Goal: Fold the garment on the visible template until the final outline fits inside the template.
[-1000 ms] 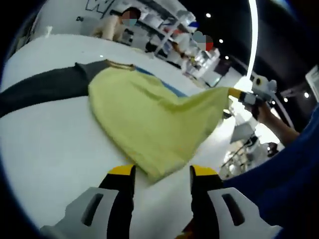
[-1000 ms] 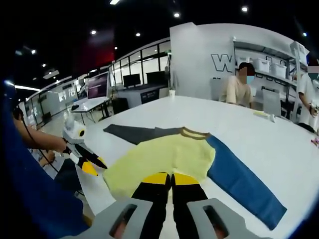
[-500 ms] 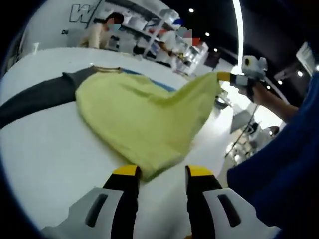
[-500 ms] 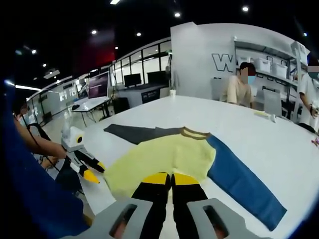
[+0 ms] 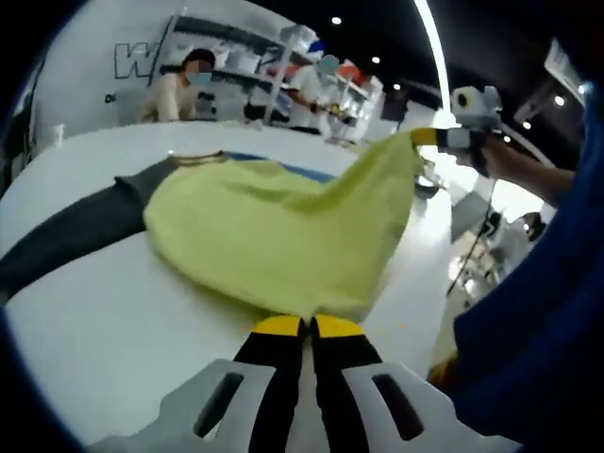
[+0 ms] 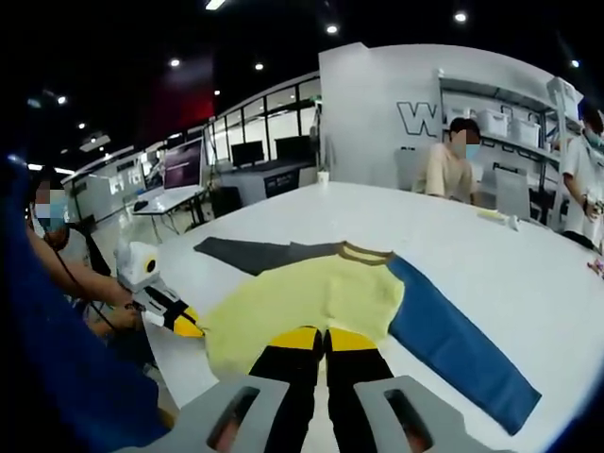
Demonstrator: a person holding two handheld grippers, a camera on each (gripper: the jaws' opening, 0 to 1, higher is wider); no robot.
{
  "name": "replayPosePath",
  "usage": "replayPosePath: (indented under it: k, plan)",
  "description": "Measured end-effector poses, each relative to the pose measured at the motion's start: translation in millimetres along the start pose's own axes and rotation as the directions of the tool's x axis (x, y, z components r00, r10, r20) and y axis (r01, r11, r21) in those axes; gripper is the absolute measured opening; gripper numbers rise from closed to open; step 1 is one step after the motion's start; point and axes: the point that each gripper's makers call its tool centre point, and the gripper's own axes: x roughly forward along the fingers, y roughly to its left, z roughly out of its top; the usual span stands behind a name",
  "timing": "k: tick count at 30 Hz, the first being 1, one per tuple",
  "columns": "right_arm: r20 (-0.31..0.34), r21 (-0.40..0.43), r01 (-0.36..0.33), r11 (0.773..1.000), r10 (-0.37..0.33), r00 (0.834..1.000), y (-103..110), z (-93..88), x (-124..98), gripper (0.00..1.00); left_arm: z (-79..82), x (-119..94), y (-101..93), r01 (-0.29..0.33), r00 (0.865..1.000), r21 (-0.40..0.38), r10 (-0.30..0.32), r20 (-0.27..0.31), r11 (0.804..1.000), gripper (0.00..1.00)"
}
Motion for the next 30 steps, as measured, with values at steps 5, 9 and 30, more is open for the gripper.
replayPosePath:
  k: [5,9,30]
  plan:
    - [0.002,0.005,0.002,1.000,-0.002,1.000,0,-0.5,-1,0.00,12.4,-8,-0.8,0.001,1.000,-0.082,0.000,0.011,0.997,0.01]
    - [0.002,0.004,0.002,1.000,-0.002,1.000,0,-1.3,-1,0.00,27.9,-13,3.7,-0.008,1.000,-0.108,0.011,0.024,0.994,0.01]
    - [0.028,0.050,0.015,0.999,-0.016,0.999,-10,6.5,0,0.00,105.8,-35,21.7,-0.001,0.999,-0.364,-0.015,-0.040,0.932,0.01]
